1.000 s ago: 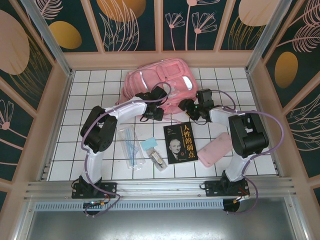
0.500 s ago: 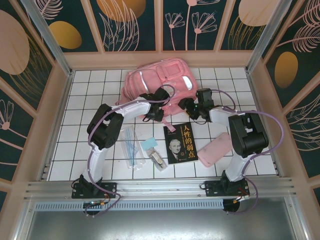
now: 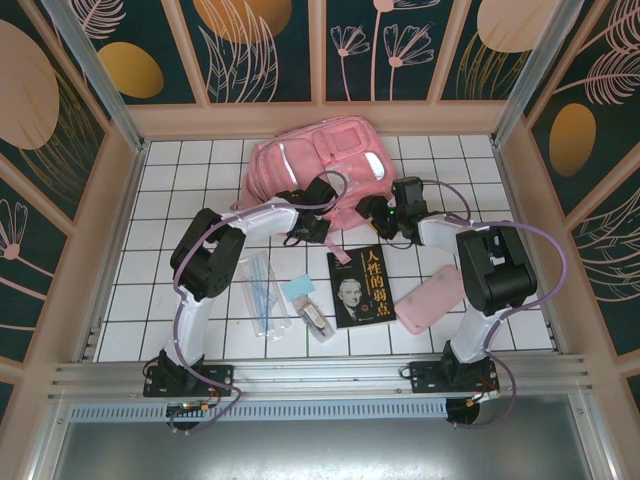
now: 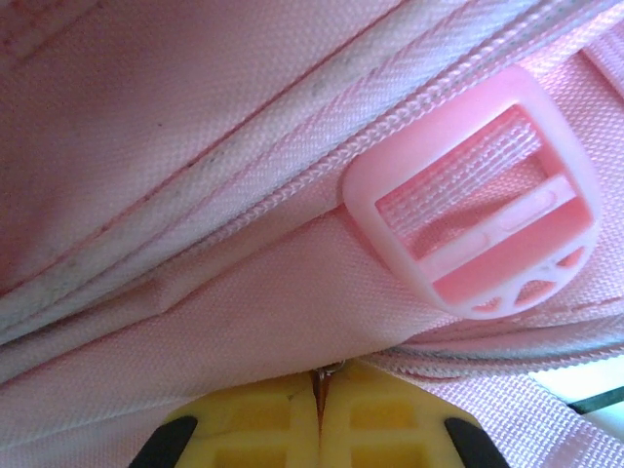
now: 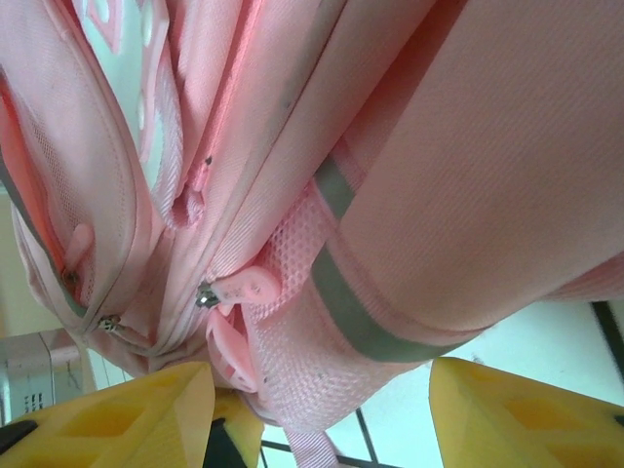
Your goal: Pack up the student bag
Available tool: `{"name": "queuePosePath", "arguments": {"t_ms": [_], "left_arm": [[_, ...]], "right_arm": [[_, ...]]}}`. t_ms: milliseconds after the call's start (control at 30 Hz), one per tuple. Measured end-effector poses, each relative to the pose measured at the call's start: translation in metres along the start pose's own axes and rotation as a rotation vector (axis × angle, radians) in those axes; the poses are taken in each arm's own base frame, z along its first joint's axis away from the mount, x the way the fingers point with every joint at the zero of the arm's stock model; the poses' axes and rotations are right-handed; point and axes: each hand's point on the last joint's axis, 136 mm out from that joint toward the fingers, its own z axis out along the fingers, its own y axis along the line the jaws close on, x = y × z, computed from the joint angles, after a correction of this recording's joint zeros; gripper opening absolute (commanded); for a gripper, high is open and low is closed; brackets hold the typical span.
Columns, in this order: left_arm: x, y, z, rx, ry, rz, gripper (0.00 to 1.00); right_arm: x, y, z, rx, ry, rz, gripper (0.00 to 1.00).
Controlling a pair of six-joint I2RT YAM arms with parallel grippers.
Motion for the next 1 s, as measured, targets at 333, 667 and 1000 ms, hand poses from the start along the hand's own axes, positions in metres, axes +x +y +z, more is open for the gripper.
{"name": "queuePosePath", "arguments": {"t_ms": [333,667,1000], "left_arm": [[0.002,-0.011,-0.007,0.089,0.029,-0.008,0.00],[-0.001,-0.029,-0.036,0.199,0.035,-0.008,0.00],[0.000,-0.026,-0.036,0.183,0.039,-0.017,0.00]], "right_arm": [[0.048,0.032,0.015,-0.069,0.084,0.012,0.62],[0.048,0.023,0.040,-0.090,0.087,0.105,0.62],[0.061,0.015,0.031,-0.155,0.123,0.219,0.67]]}}
